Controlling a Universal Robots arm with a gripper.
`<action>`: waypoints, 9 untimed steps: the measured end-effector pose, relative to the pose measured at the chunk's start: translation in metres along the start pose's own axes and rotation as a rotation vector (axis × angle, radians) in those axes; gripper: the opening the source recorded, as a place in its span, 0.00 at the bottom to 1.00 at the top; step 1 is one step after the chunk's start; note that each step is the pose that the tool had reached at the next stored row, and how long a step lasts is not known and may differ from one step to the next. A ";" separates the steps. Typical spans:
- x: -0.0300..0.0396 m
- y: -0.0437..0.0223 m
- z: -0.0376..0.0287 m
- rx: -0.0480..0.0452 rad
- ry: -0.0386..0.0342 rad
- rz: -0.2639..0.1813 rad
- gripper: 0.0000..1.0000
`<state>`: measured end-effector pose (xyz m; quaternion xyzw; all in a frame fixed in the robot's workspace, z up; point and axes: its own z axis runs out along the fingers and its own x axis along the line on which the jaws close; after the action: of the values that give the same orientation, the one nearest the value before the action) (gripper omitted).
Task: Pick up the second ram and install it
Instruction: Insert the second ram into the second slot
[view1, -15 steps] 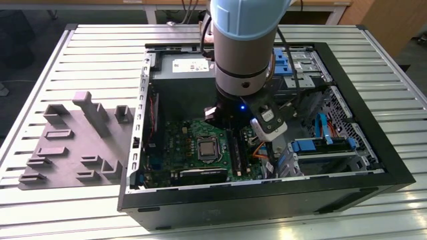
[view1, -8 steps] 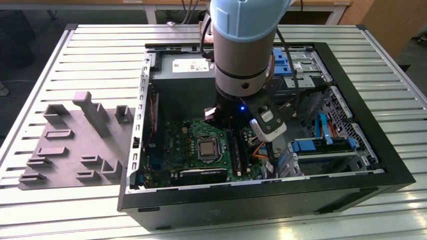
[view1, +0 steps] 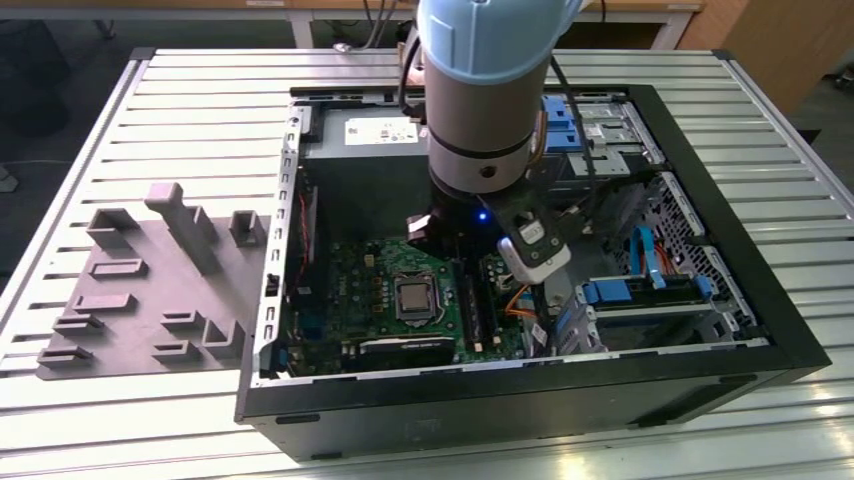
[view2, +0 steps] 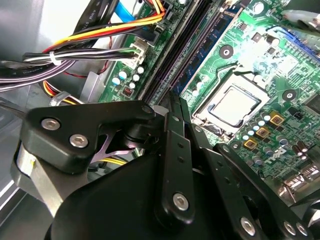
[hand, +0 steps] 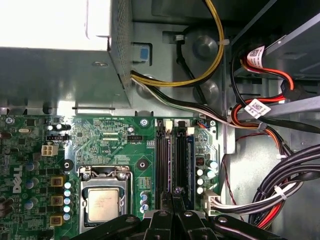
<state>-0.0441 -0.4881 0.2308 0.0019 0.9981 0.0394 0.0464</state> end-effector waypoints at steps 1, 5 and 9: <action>0.0001 0.0000 0.0003 -0.0001 0.0000 0.000 0.11; 0.0002 0.0002 0.0011 -0.0002 0.0000 0.000 0.11; 0.0004 0.0001 0.0024 -0.0003 0.0000 0.000 0.11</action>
<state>-0.0442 -0.4878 0.2284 0.0019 0.9981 0.0396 0.0464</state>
